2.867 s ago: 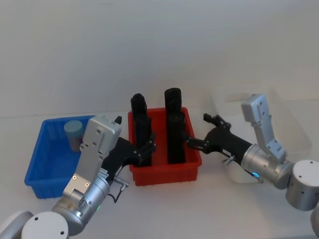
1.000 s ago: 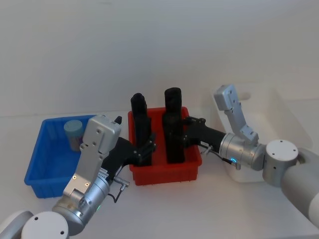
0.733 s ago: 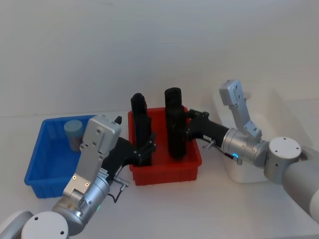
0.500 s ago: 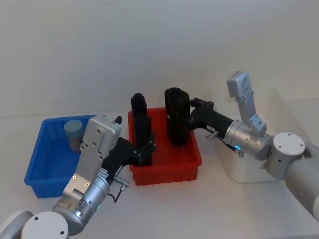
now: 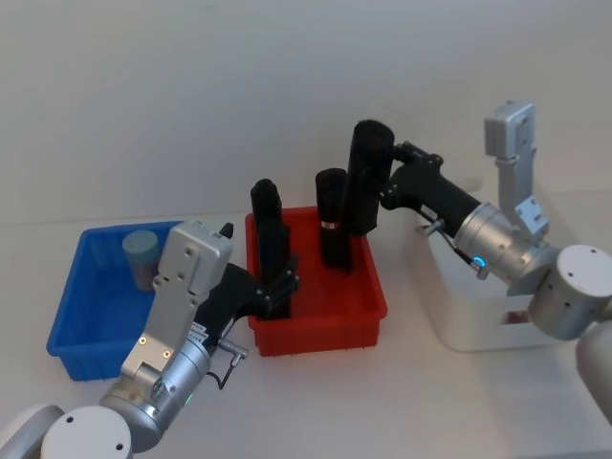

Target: Pick the cotton swabs from the blue box and place them into the white box.

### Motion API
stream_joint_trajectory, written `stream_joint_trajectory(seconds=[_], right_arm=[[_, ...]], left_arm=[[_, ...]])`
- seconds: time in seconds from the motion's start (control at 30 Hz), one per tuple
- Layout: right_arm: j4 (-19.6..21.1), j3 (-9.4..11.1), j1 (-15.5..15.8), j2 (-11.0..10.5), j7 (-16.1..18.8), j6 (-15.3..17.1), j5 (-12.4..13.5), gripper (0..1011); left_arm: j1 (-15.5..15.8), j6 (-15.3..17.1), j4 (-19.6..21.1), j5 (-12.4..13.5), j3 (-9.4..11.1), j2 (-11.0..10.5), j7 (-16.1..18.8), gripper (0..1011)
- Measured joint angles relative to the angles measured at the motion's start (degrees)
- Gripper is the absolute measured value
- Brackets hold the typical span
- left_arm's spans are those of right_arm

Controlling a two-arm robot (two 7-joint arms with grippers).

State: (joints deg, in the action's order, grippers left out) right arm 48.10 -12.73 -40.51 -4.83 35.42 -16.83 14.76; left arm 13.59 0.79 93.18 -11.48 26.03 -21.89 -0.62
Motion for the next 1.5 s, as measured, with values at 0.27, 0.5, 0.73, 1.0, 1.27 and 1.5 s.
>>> stream_joint_trajectory(seconds=[0.27, 0.5, 0.73, 1.0, 1.27, 1.5], right_arm=[[10.17, 0.74, 4.61, -1.44, -4.86, 3.36, -0.06, 487], [15.56, 1.34, 7.11, -2.42, -9.53, 5.86, -1.22, 487], [18.67, 2.08, 8.68, -3.30, -14.24, 8.46, -2.66, 487], [20.00, 2.95, 9.73, -4.11, -19.32, 12.39, -4.31, 487], [19.77, 3.53, 10.35, -4.67, -22.30, 15.62, -5.36, 492], [19.18, 3.78, 10.53, -4.92, -23.12, 16.98, -5.79, 687]], left_arm=[[0.00, 0.00, 0.00, 0.00, 0.00, 0.00, 0.00, 1004], [0.00, 0.00, 0.00, 0.00, 0.00, 0.00, 0.00, 1004], [0.00, 0.00, 0.00, 0.00, 0.00, 0.00, 0.00, 1004], [0.00, 0.00, 0.00, 0.00, 0.00, 0.00, 0.00, 1004], [0.00, 0.00, 0.00, 0.00, 0.00, 0.00, 0.00, 1004], [0.00, 0.00, 0.00, 0.00, 0.00, 0.00, 0.00, 1004]])
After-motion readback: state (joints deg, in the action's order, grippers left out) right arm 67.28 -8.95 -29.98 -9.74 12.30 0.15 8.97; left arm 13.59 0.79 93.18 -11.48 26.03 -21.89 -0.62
